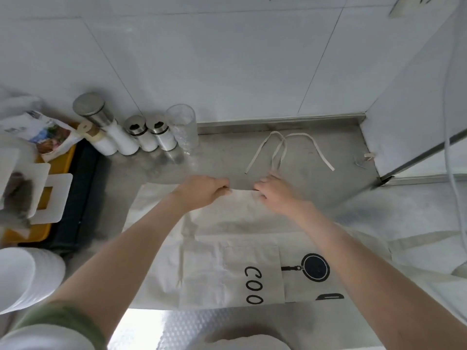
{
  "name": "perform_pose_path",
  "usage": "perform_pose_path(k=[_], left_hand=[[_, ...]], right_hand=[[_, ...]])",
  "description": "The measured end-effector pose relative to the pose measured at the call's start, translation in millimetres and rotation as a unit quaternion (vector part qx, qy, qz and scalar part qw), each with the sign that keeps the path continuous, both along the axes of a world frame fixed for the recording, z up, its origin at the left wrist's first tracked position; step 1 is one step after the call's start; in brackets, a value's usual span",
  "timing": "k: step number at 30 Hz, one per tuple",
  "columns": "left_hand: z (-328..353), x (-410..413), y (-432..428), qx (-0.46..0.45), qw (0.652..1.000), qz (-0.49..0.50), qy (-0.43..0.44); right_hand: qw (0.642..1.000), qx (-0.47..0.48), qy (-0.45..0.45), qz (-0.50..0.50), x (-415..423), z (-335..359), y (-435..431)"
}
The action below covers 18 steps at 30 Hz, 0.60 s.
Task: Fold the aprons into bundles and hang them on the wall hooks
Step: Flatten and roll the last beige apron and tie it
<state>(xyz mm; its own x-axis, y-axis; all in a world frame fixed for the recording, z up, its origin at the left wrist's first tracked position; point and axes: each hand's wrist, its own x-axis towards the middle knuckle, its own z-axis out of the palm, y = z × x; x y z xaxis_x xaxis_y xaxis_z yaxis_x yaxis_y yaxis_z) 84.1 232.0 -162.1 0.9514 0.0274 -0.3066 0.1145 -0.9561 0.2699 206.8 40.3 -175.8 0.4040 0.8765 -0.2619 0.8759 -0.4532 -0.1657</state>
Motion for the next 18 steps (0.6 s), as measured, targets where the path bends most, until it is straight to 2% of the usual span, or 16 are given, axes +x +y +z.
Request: perform_pose_path(k=[4, 8, 10, 14, 16, 18], left_hand=[[8, -16, 10, 0.076, 0.990, 0.008, 0.121], [17, -31, 25, 0.119, 0.983, 0.023, 0.136], [23, -33, 28, 0.142, 0.980, 0.047, 0.129], [31, -34, 28, 0.146, 0.974, 0.172, 0.025], [35, -36, 30, 0.146, 0.971, 0.188, -0.012], [39, -43, 33, 0.139, 0.974, 0.176, -0.002]], right_hand=[[0.999, 0.004, 0.003, -0.038, -3, 14, -1], [0.998, -0.012, -0.030, -0.049, -6, 23, -5], [0.994, -0.018, -0.096, -0.054, -5, 28, -8], [0.978, 0.102, -0.174, -0.057, -2, 42, -10], [0.972, 0.106, -0.204, -0.056, 3, 49, -16], [0.972, 0.088, -0.216, -0.027, 4, 56, -24]])
